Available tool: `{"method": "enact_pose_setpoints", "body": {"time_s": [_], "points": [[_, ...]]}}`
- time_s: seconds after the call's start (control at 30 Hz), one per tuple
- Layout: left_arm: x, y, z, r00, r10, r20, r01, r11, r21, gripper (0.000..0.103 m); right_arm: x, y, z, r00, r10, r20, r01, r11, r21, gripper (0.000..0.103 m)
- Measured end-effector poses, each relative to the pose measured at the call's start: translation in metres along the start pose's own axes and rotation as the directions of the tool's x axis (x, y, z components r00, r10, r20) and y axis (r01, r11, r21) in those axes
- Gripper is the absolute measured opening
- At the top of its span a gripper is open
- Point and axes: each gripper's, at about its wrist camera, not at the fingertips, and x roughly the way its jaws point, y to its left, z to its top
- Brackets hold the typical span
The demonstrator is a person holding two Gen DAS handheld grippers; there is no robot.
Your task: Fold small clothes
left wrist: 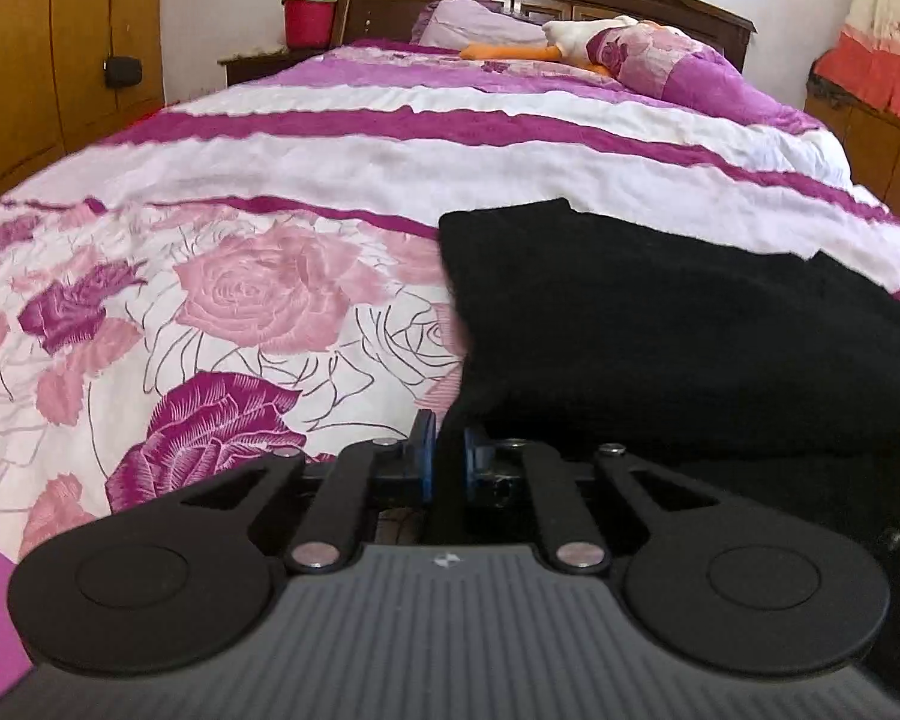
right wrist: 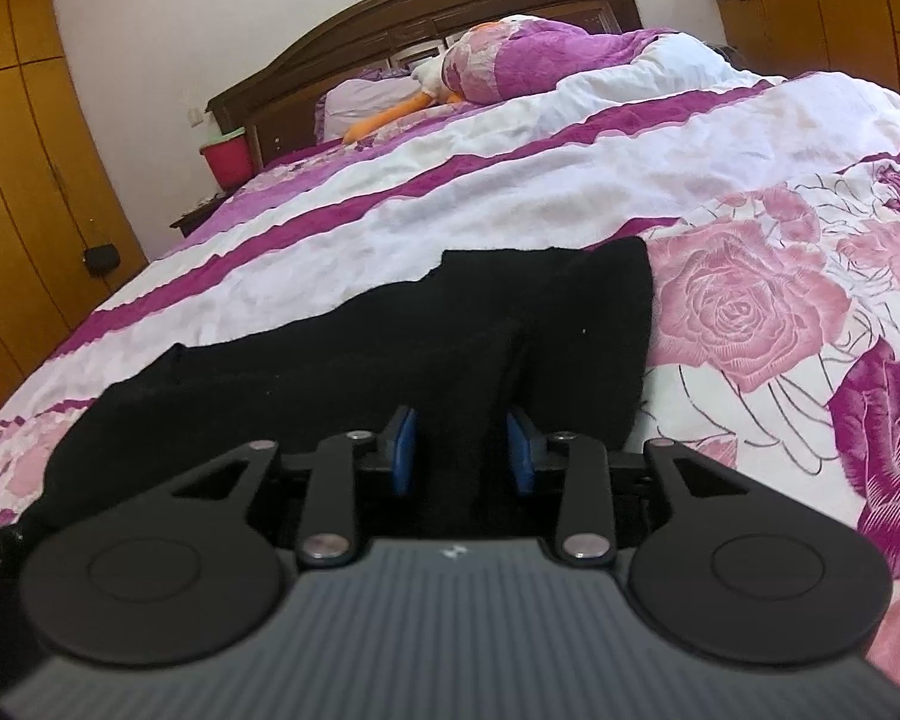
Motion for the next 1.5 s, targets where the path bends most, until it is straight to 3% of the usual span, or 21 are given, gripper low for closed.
{"method": "enact_pose_setpoints", "body": {"time_s": [0.2,0.37,0.63,0.83,1.03,1.27,1.5], "points": [[-0.011,-0.005,0.003,0.999,-0.040,0.016,0.039,0.999,0.011,0.013,0.001,-0.006,-0.001,1.000,-0.004,0.005,0.004,1.000,0.004,0.034],[-0.032,0.003,0.008,0.995,-0.094,0.043,0.098,0.992,-0.083,0.018,-0.012,-0.011,-0.001,0.999,-0.024,0.024,0.024,1.000,0.010,0.034],[-0.045,-0.004,0.016,0.992,-0.103,0.073,0.109,0.990,-0.092,0.026,-0.049,-0.005,-0.003,0.998,-0.030,0.060,0.031,0.999,-0.017,0.035],[-0.010,-0.017,0.008,0.999,-0.047,0.011,0.048,0.997,-0.057,0.033,-0.044,-0.007,-0.007,0.996,-0.079,0.036,0.081,0.995,-0.066,0.035],[0.007,-0.021,-0.005,1.000,-0.007,-0.001,0.007,1.000,0.006,0.038,-0.028,-0.023,-0.024,0.996,-0.086,0.032,0.087,0.995,-0.042,0.045],[0.003,-0.020,-0.005,1.000,0.001,0.002,-0.001,1.000,-0.008,0.039,-0.029,-0.031,-0.023,0.996,-0.078,0.034,0.078,0.997,-0.003,0.051],[-0.032,-0.008,-0.013,1.000,-0.005,-0.014,0.005,1.000,-0.029,0.040,-0.062,-0.034,-0.021,0.998,-0.067,0.007,0.067,0.998,0.018,0.052]]}}
